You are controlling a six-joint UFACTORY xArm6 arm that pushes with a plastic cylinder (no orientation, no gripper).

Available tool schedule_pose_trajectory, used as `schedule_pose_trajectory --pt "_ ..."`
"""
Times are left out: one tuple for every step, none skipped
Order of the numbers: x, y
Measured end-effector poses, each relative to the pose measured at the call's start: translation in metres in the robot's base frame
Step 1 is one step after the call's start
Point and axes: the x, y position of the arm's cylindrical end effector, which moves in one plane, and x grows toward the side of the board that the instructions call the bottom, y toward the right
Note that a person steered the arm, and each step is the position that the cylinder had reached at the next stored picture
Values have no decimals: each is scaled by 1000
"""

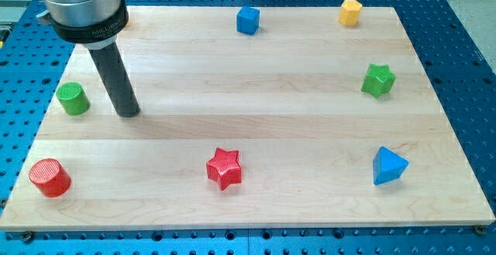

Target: Move the red star closely to the red circle

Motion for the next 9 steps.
schedule_pose_trajectory --pt "1 2" --pt "1 2" --pt "15 70" --pt "24 171" --pt "66 226" --pt "116 216" --pt "117 152" --pt "119 73" --pt "118 41"
